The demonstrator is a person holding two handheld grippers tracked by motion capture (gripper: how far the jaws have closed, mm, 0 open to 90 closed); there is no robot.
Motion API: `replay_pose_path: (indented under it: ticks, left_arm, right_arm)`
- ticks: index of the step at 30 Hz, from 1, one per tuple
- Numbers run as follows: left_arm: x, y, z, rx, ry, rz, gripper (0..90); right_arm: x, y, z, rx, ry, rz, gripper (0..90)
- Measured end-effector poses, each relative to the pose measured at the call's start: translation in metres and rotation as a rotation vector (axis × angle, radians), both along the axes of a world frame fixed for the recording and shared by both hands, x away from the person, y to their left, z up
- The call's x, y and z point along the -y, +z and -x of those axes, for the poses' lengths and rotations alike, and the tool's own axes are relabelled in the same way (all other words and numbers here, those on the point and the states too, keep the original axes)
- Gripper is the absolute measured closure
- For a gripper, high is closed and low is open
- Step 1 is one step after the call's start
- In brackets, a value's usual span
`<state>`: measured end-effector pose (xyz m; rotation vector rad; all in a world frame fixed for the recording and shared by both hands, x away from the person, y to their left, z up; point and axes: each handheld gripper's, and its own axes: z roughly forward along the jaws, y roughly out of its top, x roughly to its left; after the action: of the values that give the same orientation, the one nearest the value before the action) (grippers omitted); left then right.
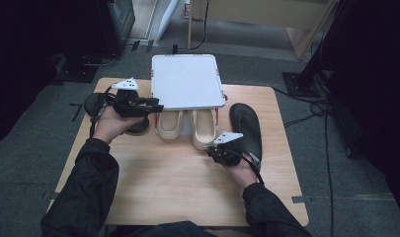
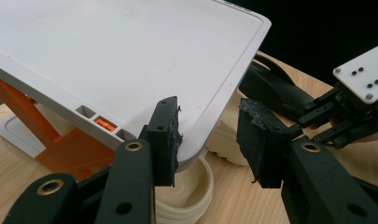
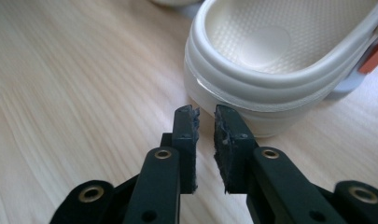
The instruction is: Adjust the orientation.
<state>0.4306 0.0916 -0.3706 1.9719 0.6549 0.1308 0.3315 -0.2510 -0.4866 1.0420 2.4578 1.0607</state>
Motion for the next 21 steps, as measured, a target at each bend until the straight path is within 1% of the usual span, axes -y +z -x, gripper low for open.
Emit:
replay_pose_path:
  ticks: [1,2,4,8,9,11,14,15,18,19,21]
  left_arm:
    - [0.000,0.000,0.000,0.000,0.000,0.000,59.2]
    - [0.000,0.000,0.000,-0.001,0.000,0.001,59.2]
    - [0.000,0.000,0.000,-0.001,0.001,0.002,59.2]
    - [0.000,0.000,0.000,-0.001,0.001,0.002,59.2]
    - [0.000,0.000,0.000,-0.001,0.000,0.001,59.2]
    - [0.000,0.000,0.000,-0.001,0.000,0.004,59.2]
    - [0.000,0.000,0.000,-0.001,-0.002,0.002,59.2]
    - [0.000,0.000,0.000,-0.001,-0.001,0.004,59.2]
    - [0.000,0.000,0.000,-0.002,0.000,0.005,59.3]
    - [0.000,0.000,0.000,-0.001,-0.002,0.003,59.3]
    - [0.000,0.000,0.000,0.000,-0.003,0.003,59.3]
  right_arm:
    - [-0.002,0.001,-0.001,0.011,-0.008,-0.009,77.9]
    - [-0.003,0.003,-0.001,0.026,-0.011,-0.010,78.0]
    - [-0.007,0.005,-0.003,0.042,-0.007,-0.008,78.0]
    - [-0.015,0.003,-0.006,0.065,0.000,0.001,77.9]
    - [-0.018,0.003,-0.006,0.060,0.000,0.004,77.8]
    - [-0.020,0.004,-0.009,0.073,-0.001,0.010,77.3]
    - [-0.019,0.005,-0.014,0.102,-0.025,0.002,74.8]
    - [-0.017,0.006,-0.016,0.094,-0.040,-0.010,74.7]
    - [-0.013,0.006,-0.022,0.082,-0.066,-0.020,75.7]
    - [-0.009,0.006,-0.026,0.067,-0.077,-0.049,78.6]
    - [-0.008,0.007,-0.026,0.046,-0.077,-0.073,80.0]
